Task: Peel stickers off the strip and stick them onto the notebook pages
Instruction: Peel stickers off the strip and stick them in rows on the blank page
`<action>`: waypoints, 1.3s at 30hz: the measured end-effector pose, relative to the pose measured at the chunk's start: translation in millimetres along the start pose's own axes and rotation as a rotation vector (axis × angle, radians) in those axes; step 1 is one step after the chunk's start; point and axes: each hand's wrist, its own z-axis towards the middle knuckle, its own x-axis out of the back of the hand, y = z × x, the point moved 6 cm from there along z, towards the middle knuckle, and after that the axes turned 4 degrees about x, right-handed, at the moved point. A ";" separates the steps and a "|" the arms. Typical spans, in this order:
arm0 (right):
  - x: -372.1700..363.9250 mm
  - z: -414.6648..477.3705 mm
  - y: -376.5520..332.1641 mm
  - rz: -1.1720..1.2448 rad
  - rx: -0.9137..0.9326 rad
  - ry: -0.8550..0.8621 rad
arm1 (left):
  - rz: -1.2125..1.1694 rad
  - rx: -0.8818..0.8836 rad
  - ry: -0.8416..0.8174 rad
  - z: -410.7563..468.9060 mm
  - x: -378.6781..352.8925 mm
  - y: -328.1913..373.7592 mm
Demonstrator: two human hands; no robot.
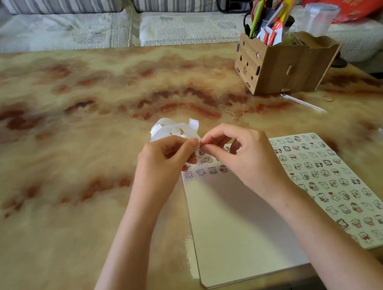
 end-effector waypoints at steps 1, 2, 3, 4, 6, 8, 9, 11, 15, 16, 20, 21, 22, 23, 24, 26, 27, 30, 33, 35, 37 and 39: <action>0.2 0.1 -0.8 -0.006 0.013 0.009 | -0.005 0.002 0.002 0.0 0.1 0.1; 0.4 0.1 -1.6 -0.008 0.024 0.015 | -0.008 0.005 0.004 -0.1 0.2 0.2; 0.4 0.3 -2.4 -0.012 0.036 0.019 | -0.010 0.010 0.005 -0.1 0.1 -0.1; 0.6 0.3 -3.6 -0.021 0.050 0.024 | -0.011 0.014 0.006 0.1 -0.2 -0.3; 0.8 -0.1 -5.5 -0.050 0.086 0.036 | -0.010 0.024 0.009 0.4 -0.2 -1.5; 0.0 -0.8 -5.9 -0.075 0.112 0.045 | -0.006 0.031 0.009 0.6 0.1 -2.5; -0.8 -0.8 -5.8 -0.088 0.125 0.045 | -0.007 0.035 0.010 0.5 0.3 -3.1; -2.7 -0.9 -5.4 -0.121 0.152 0.036 | -0.020 0.042 0.018 0.3 1.3 -3.4; -4.1 -0.2 -3.0 -0.073 0.110 0.025 | -0.034 0.037 0.027 -0.6 3.1 -2.0; -3.3 0.1 -2.3 -0.039 0.090 0.032 | -0.038 0.035 0.020 -0.7 3.0 -1.7; -1.6 0.5 -3.8 0.008 0.083 0.042 | -0.037 0.039 0.007 -0.5 2.5 -1.7; -1.7 0.5 -3.7 0.013 0.080 0.041 | -0.035 0.038 0.006 -0.4 2.4 -1.6; -1.8 0.4 -3.7 0.018 0.075 0.039 | -0.033 0.038 0.005 -0.5 2.4 -1.4; -1.9 0.4 -3.8 0.023 0.069 0.036 | -0.031 0.037 0.004 -0.6 2.4 -1.4; -2.1 0.4 -4.2 0.026 0.066 0.033 | -0.030 0.036 0.003 -0.9 2.6 -1.3; -2.4 0.5 -5.1 0.024 0.045 0.024 | -0.028 0.038 0.000 -1.3 2.7 -1.5; -2.4 0.6 -4.3 0.028 0.017 0.018 | -0.023 0.038 -0.002 -1.3 2.6 -1.6; -3.1 -0.1 2.1 0.081 -0.110 -0.022 | 0.028 0.029 -0.005 -0.9 1.6 -2.0; -4.5 -1.1 6.1 0.109 -0.172 -0.062 | 0.055 0.022 -0.006 -0.3 0.3 -2.9; -5.2 -1.1 6.5 0.091 -0.179 -0.084 | 0.059 0.027 -0.003 -0.1 -0.2 -3.9; -4.9 -0.8 5.0 0.056 -0.164 -0.098 | 0.058 0.033 0.003 -0.2 -0.1 -4.9; -3.5 0.1 2.4 0.036 -0.130 -0.104 | 0.055 0.036 0.014 -0.3 0.2 -5.1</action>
